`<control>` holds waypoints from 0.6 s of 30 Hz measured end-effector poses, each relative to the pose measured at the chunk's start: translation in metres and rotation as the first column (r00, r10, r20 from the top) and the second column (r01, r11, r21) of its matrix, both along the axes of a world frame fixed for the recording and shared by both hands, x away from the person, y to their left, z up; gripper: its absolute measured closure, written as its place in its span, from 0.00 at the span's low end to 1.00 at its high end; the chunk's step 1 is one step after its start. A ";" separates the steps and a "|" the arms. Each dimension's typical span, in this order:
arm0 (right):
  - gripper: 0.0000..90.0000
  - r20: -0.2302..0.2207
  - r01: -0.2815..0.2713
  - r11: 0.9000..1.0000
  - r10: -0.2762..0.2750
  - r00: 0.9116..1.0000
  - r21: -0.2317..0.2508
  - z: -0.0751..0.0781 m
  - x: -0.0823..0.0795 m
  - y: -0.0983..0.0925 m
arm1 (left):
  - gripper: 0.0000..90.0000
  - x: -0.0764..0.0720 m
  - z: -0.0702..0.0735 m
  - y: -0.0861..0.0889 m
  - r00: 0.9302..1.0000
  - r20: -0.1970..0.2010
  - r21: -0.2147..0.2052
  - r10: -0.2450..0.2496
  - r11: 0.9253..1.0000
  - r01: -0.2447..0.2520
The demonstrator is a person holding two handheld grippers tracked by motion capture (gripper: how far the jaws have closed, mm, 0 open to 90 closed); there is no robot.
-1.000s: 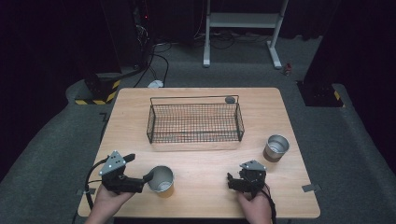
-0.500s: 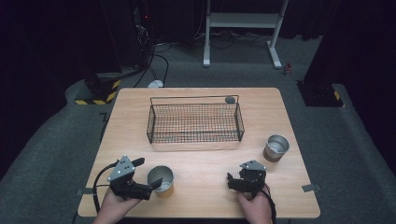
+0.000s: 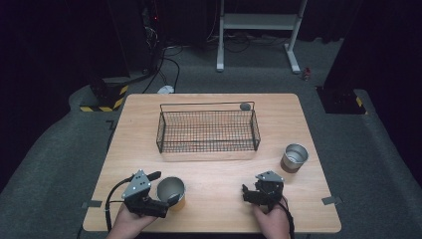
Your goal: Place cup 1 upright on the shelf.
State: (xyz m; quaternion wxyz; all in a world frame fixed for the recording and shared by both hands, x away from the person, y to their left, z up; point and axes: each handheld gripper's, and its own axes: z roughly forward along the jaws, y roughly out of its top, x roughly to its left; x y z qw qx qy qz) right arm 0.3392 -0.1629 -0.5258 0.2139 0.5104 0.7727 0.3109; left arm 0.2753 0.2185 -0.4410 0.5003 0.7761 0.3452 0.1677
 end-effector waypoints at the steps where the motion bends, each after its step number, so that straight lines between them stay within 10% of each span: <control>1: 0.10 -0.001 0.002 1.000 -0.002 1.000 0.001 0.000 0.000 0.000 | 0.00 0.000 -0.001 0.000 1.000 -0.001 0.001 -0.001 1.000 0.001; 18: 0.10 -0.001 0.001 1.000 -0.001 1.000 0.001 0.000 0.000 0.000 | 0.00 -0.002 -0.010 -0.006 1.000 0.011 0.036 -0.011 0.999 0.011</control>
